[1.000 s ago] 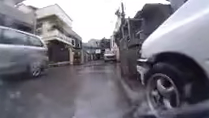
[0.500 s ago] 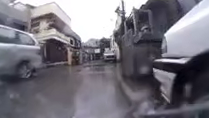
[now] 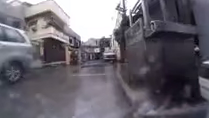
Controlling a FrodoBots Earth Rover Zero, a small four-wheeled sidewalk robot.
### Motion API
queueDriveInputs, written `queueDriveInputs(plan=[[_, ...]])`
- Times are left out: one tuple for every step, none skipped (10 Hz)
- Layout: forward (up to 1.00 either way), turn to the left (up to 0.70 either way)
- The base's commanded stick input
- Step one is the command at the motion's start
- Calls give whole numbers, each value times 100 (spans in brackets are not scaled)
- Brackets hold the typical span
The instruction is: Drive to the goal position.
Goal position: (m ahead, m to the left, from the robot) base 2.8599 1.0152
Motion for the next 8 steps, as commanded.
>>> queueDriveInputs(plan=[[100, 0], [100, 0], [100, 0], [100, 0], [100, 0], [100, 0], [100, 0], [100, 0]])
